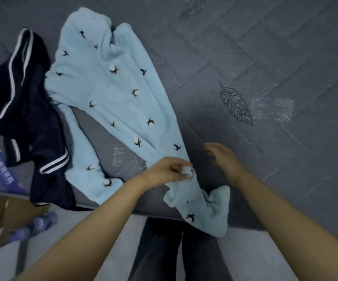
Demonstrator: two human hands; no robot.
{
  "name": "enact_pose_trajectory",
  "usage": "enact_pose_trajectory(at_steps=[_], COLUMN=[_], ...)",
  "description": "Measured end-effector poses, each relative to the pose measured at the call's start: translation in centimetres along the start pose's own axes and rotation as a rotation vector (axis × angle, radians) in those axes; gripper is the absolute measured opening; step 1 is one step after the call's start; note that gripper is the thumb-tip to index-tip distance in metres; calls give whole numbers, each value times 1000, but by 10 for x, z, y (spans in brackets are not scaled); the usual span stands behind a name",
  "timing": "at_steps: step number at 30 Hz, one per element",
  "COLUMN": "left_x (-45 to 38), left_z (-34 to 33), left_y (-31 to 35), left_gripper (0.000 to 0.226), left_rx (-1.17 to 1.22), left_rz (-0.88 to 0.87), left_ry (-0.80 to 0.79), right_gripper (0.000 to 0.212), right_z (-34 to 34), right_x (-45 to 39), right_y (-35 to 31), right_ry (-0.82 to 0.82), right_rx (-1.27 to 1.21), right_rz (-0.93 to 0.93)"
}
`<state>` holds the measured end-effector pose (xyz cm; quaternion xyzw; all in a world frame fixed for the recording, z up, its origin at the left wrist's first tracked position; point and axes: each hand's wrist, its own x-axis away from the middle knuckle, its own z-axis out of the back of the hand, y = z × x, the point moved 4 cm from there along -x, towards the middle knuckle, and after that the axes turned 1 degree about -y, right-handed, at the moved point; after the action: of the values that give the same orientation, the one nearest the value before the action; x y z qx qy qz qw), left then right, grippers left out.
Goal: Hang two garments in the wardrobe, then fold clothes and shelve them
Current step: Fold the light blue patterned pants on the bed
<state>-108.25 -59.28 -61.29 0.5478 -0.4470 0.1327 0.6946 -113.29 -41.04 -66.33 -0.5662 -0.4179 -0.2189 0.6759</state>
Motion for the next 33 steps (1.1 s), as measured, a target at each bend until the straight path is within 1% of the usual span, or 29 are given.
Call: enact_pose_trajectory(at_steps=[1,2,3,4,5,6,7,8,9,10,11,12,13,14,15,17,19,20,22,23,26,28,30,31,32,33], left_x=[0,-2,-6,-10,-14,-21,-32,-46,-58,-69,-77,-83,-88,-90,-89,-85,-76,-69,-54,-45,-19,-6,2,3,3,2], left_z=[17,39,66,95,122,147,168,184,196,203,207,209,212,215,217,218,200,183,141,120,74,60,64,71,84,100], left_y=[2,5,7,8,8,7,3,-6,-14,-23,-30,-33,-35,-36,-36,-36,-31,-31,-40,-47,-69,-79,-80,-76,-71,-62], left_gripper=[27,20,14,13,12,14,28,47,63,70,70,64,53,41,30,22,19,16,17,17,15,17,14,9,4,5], left_rx=[39,98,150,175,152,94,22,-45,-110,-197,-326,-476,-597,-658,-653,-583,-530,-520,-476,-447,-379,-340,-293,-263,-228,-185], left_rz=[7,-10,-55,-102,-114,-87,-23,72,176,259,297,277,215,146,84,-15,-94,-131,-150,-151,-151,-136,-112,-93,-80,-84], left_ry=[64,192,387,617,827,972,1035,1021,972,929,913,920,930,919,890,801,642,536,351,295,202,161,172,216,294,398], right_gripper=[29,26,25,28,37,50,59,63,60,54,48,41,35,31,29,27,26,27,27,26,28,34,38,39,39,40], right_z=[-11,-22,-32,-41,-50,-58,-66,-75,-86,-99,-111,-119,-126,-129,-129,-123,-110,-102,-85,-76,-58,-55,-59,-62,-64,-66], right_x=[-8,-16,-26,-35,-42,-50,-60,-68,-77,-85,-90,-94,-94,-91,-84,-62,-34,-19,11,27,62,70,62,52,38,20], right_y=[-6,-12,-18,-24,-30,-37,-43,-49,-55,-60,-63,-65,-63,-58,-51,-33,-12,0,26,38,60,62,50,40,29,15], right_ry=[-13,-21,-26,-35,-48,-58,-68,-84,-100,-104,-89,-60,-24,6,31,63,94,107,76,46,-44,-59,-26,16,74,136], right_rx=[-19,-34,-41,-49,-68,-99,-120,-119,-87,-32,31,80,101,102,93,73,84,88,45,0,-84,-65,-39,-44,-52,-48], right_rz=[-7,-9,-4,6,17,32,50,74,109,146,181,211,225,230,236,232,199,165,47,-23,-176,-200,-178,-145,-105,-60])
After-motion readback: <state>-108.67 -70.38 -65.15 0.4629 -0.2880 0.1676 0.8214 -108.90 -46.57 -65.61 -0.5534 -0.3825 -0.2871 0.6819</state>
